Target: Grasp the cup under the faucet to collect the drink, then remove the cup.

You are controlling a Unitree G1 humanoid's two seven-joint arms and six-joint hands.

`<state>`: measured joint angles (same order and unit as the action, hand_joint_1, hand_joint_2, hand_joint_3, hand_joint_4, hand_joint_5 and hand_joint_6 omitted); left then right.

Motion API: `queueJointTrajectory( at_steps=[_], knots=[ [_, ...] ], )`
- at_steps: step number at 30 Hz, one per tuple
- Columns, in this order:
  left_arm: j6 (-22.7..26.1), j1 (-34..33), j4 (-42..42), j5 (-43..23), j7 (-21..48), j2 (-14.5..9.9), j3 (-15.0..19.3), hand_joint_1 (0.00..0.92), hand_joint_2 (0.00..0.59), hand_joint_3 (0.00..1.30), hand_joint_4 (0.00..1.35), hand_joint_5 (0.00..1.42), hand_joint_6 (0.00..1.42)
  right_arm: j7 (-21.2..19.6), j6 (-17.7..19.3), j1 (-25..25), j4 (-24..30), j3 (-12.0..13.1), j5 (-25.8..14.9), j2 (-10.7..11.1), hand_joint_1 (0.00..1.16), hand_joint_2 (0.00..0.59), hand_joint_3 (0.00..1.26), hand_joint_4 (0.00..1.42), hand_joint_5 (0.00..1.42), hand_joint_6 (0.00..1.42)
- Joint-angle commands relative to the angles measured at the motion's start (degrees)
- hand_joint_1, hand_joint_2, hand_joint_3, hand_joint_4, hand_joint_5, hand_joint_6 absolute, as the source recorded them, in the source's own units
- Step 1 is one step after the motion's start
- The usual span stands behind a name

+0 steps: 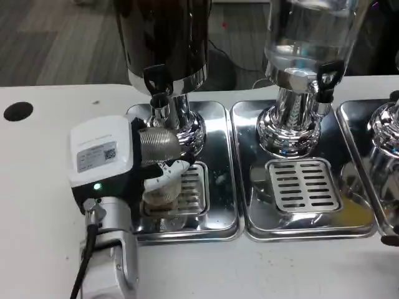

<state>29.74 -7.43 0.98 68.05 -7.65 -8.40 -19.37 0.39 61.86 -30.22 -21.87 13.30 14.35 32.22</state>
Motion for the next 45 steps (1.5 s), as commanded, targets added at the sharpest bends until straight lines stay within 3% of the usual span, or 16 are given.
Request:
queueJointTrajectory(
  at_steps=[1,5,12,22,37,45],
  knots=[
    [0.2,-2.2,-1.4,-0.2,-2.2,0.4,-0.4,0.318,0.130,0.52,0.59,0.82,0.93,1.1,0.6,0.7,0.2,0.0,-1.5,0.6,0.47,0.449,0.24,0.11,0.08,0.00],
    [0.1,-2.9,-3.6,-1.0,-2.7,0.7,-0.4,0.301,0.122,0.48,0.55,0.79,0.90,1.8,0.6,1.2,-0.1,-0.1,-1.8,0.6,0.47,0.449,0.23,0.11,0.08,0.00],
    [0.1,-4.1,-6.3,-2.8,-3.3,1.1,-0.8,0.166,0.072,0.32,0.39,0.69,0.83,2.6,0.6,2.2,-1.5,-0.1,-2.2,0.8,0.47,0.448,0.23,0.11,0.08,0.00],
    [-1.0,-4.7,-6.3,-5.2,-4.8,0.8,-1.4,0.003,0.035,0.26,0.27,0.60,0.79,3.3,0.1,3.8,-2.4,-0.5,-1.8,0.6,0.47,0.453,0.24,0.11,0.08,0.00],
    [-3.9,3.4,6.1,-8.5,-5.5,-3.0,1.4,0.000,0.041,0.21,0.22,0.52,0.79,3.5,-1.1,3.6,0.5,-1.1,-1.2,-0.3,0.47,0.450,0.24,0.11,0.09,0.00],
    [-6.8,12.2,18.5,-9.3,-5.2,-5.1,4.4,0.000,0.042,0.22,0.18,0.49,0.79,3.5,-1.8,2.5,2.7,-1.1,-0.9,-0.5,0.47,0.449,0.24,0.11,0.10,0.00]
  ],
)
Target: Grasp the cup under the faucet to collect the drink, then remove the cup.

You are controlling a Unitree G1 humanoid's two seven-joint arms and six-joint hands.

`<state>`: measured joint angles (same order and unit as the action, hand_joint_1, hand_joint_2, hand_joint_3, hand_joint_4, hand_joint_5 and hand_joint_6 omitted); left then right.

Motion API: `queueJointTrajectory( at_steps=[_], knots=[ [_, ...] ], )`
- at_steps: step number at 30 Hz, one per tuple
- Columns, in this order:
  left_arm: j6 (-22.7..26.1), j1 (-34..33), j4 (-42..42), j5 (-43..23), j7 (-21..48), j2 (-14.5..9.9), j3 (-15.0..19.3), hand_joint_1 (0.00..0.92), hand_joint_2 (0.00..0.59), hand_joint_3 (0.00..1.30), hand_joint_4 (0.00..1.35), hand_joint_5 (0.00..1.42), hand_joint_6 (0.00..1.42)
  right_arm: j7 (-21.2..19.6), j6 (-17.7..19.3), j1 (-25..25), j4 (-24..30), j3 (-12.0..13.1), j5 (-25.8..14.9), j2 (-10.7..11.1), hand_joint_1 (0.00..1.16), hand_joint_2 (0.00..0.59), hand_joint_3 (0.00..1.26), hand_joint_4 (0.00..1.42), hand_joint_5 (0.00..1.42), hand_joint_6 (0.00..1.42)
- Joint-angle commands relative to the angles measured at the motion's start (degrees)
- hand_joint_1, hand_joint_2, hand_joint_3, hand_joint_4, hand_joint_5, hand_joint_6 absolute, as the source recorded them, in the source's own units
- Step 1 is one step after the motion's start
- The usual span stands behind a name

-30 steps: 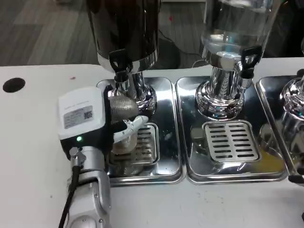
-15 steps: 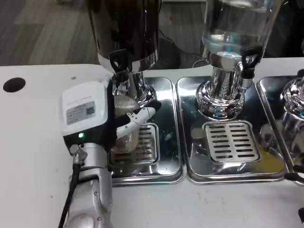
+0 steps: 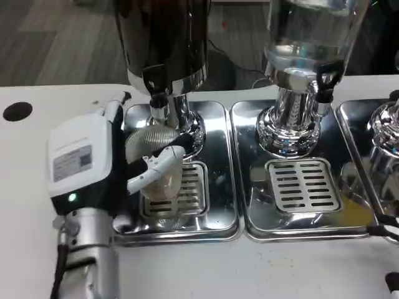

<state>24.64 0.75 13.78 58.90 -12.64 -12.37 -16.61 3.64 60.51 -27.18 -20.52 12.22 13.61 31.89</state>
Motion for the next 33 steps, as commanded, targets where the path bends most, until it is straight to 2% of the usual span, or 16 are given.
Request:
queueJointTrajectory(
  at_steps=[1,11,17,26,33],
  knots=[
    [-2.1,4.7,6.7,-0.4,-0.1,-1.2,2.0,0.000,0.042,0.22,0.17,0.49,0.79,0.3,-0.5,-0.6,1.6,0.0,-0.2,-0.2,0.47,0.449,0.24,0.11,0.10,0.00],
    [-6.5,10.1,15.7,-1.4,0.2,-0.4,5.3,0.000,0.041,0.22,0.13,0.49,0.82,0.4,-0.6,-1.2,2.7,-0.2,-0.4,-0.4,0.47,0.448,0.24,0.11,0.09,0.00],
    [-8.1,8.7,17.9,-2.9,3.6,-0.2,5.9,0.000,0.041,0.18,0.07,0.60,0.89,0.4,0.2,-2.0,2.9,0.2,-0.9,0.0,0.47,0.448,0.24,0.10,0.09,0.00],
    [-7.9,3.3,17.5,-2.7,10.6,1.7,3.9,0.000,0.040,0.15,0.06,0.76,0.98,0.3,1.0,-2.6,2.6,0.7,-1.8,0.4,0.47,0.448,0.24,0.10,0.08,0.00],
    [-7.6,1.6,16.4,-1.4,13.3,2.9,2.4,0.000,0.040,0.14,0.05,0.79,1.01,0.4,1.6,-2.9,1.9,1.1,-2.2,0.5,0.47,0.450,0.23,0.10,0.08,0.00]
  ],
)
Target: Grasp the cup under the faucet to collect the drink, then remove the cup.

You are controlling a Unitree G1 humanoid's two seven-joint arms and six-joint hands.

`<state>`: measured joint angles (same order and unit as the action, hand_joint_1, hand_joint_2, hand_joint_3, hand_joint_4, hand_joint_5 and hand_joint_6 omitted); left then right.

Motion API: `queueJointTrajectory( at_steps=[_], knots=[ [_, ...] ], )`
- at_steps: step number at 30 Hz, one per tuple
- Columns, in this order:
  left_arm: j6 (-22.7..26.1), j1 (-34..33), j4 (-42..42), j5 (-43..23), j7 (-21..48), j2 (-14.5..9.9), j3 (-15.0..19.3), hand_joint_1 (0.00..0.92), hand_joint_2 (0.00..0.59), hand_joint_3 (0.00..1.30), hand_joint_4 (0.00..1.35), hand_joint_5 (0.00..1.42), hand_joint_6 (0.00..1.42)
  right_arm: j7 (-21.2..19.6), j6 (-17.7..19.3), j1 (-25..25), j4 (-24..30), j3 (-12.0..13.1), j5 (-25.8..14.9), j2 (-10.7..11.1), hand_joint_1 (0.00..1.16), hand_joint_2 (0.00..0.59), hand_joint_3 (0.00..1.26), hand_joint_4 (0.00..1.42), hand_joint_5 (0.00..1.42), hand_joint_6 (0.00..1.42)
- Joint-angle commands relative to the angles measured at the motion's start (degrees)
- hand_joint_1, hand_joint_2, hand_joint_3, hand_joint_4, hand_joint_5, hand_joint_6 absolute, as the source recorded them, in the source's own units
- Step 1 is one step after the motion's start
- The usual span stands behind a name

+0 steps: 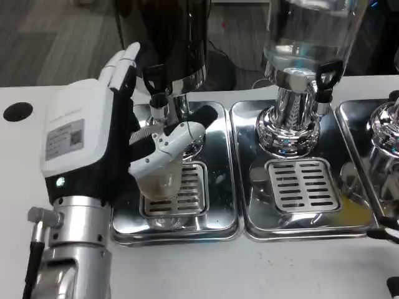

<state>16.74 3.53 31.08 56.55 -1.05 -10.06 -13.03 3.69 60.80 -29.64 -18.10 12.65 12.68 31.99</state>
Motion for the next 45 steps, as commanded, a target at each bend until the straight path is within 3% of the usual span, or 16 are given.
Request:
queueJointTrajectory(
  at_steps=[1,19,45],
  knots=[
    [0.4,-1.4,-1.1,1.1,2.1,0.8,-1.5,0.000,0.040,0.14,0.05,0.79,1.01,0.4,1.4,-0.4,-0.6,0.7,-1.4,0.5,0.47,0.450,0.23,0.10,0.08,0.00],
    [1.0,-0.7,-0.7,2.4,4.2,1.7,-2.8,0.000,0.040,0.20,0.13,0.84,1.07,0.3,1.8,-0.3,-0.8,0.9,-2.1,0.3,0.46,0.458,0.23,0.10,0.08,0.00],
    [-1.6,5.5,0.5,1.9,5.2,1.3,-4.3,0.000,0.038,0.22,0.14,0.85,1.07,2.3,0.5,1.0,3.2,3.9,-5.5,1.1,0.45,0.458,0.24,0.11,0.09,0.00]
  ],
)
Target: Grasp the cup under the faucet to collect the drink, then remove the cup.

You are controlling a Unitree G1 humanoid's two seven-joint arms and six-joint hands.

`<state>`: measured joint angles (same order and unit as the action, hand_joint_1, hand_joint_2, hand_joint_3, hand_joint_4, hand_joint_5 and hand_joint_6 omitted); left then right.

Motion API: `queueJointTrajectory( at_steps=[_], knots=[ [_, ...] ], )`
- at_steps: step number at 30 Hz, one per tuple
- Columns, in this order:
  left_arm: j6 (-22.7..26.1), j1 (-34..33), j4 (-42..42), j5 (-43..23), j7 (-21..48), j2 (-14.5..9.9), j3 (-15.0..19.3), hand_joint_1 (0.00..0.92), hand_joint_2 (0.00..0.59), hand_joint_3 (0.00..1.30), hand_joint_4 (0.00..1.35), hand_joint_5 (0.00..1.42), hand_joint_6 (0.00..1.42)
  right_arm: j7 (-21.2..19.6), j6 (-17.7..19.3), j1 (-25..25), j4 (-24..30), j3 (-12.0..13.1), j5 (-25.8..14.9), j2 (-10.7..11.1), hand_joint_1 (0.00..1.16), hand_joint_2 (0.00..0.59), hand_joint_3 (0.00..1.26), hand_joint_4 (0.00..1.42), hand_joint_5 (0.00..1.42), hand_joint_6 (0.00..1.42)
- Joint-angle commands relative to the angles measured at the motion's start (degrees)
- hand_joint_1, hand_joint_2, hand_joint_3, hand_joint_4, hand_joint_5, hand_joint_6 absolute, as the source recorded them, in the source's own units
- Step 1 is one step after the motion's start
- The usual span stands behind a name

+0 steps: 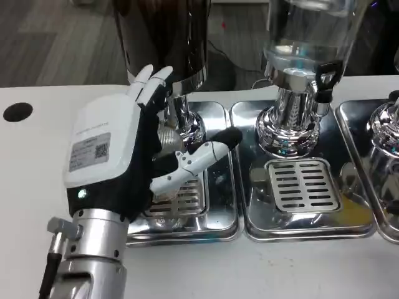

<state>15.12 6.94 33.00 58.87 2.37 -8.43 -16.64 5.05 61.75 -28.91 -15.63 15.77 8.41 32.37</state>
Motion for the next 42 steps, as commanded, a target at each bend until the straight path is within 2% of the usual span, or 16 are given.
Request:
queueJointTrajectory(
  at_steps=[1,16,42],
  knots=[
    [0.0,2.2,-1.5,-0.6,1.7,-0.3,-0.6,0.000,0.038,0.22,0.14,0.85,1.07,1.0,-0.5,0.3,0.7,0.8,-1.3,0.6,0.45,0.458,0.24,0.11,0.10,0.00],
    [-1.8,4.8,-2.6,-1.1,0.8,-0.3,-1.5,0.000,0.038,0.22,0.14,0.84,1.04,2.1,-1.9,0.2,3.0,1.4,-2.0,-0.1,0.45,0.458,0.24,0.11,0.10,0.00],
    [-3.1,6.6,-2.2,-0.8,0.3,0.5,-1.4,0.000,0.038,0.22,0.14,0.83,1.03,2.3,-1.3,-0.8,2.9,1.6,-2.1,-0.4,0.42,0.453,0.23,0.11,0.10,0.00]
  ],
)
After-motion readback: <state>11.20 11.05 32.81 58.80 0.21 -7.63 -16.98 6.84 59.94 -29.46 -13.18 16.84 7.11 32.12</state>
